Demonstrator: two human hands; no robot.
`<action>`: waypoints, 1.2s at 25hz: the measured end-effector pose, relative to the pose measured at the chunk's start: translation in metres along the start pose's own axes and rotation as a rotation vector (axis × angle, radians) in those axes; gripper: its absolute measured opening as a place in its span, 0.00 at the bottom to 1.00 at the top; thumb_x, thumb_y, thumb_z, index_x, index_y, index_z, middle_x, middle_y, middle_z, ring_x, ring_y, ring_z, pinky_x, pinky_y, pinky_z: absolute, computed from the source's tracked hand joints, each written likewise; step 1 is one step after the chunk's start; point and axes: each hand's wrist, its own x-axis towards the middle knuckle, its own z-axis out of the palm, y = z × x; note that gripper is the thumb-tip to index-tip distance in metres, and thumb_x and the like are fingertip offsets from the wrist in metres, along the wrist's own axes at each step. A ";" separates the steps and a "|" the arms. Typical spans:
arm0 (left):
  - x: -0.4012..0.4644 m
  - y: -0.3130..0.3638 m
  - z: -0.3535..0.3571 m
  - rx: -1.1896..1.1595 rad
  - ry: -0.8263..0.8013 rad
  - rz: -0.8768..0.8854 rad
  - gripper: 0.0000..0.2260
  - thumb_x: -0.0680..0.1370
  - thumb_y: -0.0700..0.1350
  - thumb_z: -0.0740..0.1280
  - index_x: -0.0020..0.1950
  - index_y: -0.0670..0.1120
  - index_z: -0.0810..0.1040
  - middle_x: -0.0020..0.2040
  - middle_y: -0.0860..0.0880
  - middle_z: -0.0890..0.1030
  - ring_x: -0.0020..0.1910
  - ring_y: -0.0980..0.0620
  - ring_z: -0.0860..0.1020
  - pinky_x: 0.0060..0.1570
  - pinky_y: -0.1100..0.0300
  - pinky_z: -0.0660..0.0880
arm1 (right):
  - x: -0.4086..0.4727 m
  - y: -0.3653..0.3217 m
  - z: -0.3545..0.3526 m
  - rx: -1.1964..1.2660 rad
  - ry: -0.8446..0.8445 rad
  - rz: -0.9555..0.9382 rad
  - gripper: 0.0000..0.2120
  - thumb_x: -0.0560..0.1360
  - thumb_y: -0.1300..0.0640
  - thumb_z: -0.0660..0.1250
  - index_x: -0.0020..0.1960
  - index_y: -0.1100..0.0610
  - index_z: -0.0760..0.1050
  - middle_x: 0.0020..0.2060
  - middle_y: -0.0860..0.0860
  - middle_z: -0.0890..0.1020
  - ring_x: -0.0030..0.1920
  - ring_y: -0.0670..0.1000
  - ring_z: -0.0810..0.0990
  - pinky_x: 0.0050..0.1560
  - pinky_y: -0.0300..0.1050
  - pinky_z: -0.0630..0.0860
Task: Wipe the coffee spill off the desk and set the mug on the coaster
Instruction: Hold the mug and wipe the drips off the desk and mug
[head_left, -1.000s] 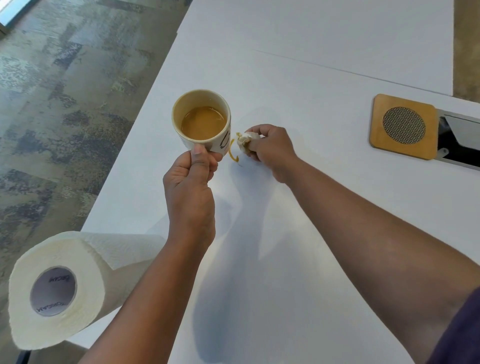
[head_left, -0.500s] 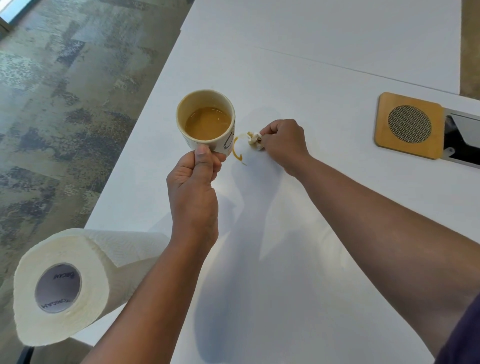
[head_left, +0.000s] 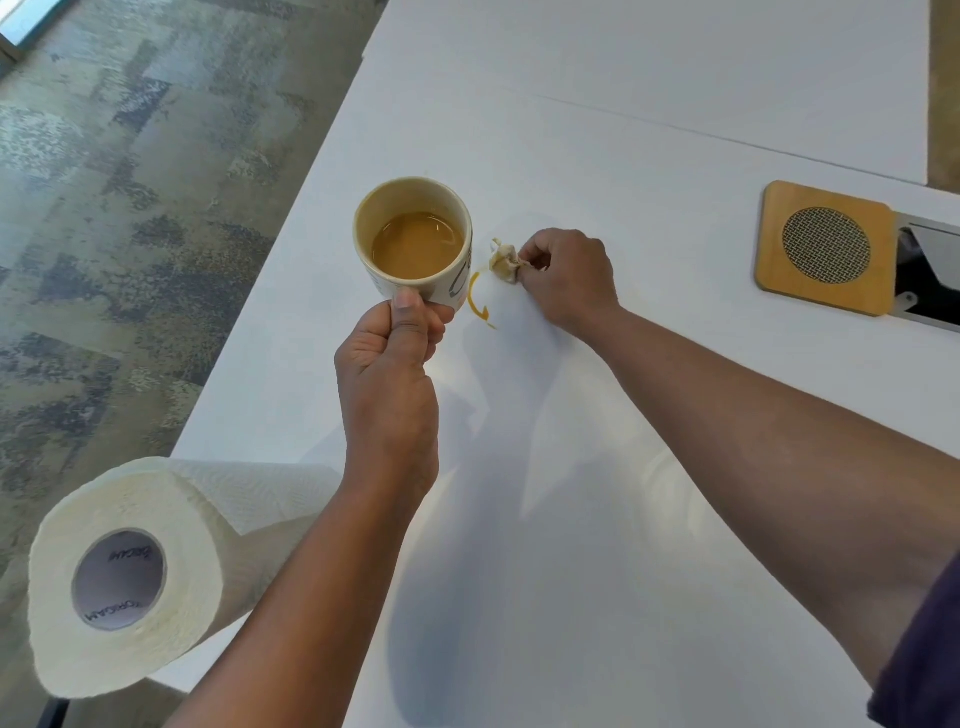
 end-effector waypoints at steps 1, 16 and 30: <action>0.000 -0.001 -0.001 0.002 -0.001 0.000 0.17 0.86 0.49 0.61 0.39 0.51 0.81 0.42 0.51 0.82 0.46 0.56 0.77 0.52 0.63 0.75 | 0.004 -0.003 0.001 -0.002 0.001 -0.010 0.06 0.73 0.58 0.69 0.47 0.50 0.82 0.37 0.44 0.81 0.44 0.51 0.80 0.45 0.44 0.75; 0.006 0.002 -0.007 -0.017 0.013 0.003 0.18 0.86 0.48 0.61 0.38 0.51 0.82 0.41 0.50 0.82 0.44 0.56 0.76 0.53 0.61 0.75 | 0.023 -0.042 0.011 -0.341 -0.353 -0.306 0.18 0.73 0.65 0.60 0.50 0.51 0.84 0.47 0.51 0.85 0.53 0.55 0.76 0.51 0.50 0.78; -0.003 0.003 0.000 -0.016 0.008 -0.001 0.18 0.86 0.49 0.61 0.38 0.51 0.82 0.41 0.50 0.83 0.46 0.55 0.76 0.55 0.61 0.74 | -0.009 -0.022 -0.006 -0.403 -0.504 -0.455 0.15 0.75 0.65 0.61 0.54 0.54 0.83 0.48 0.53 0.84 0.56 0.57 0.74 0.49 0.50 0.75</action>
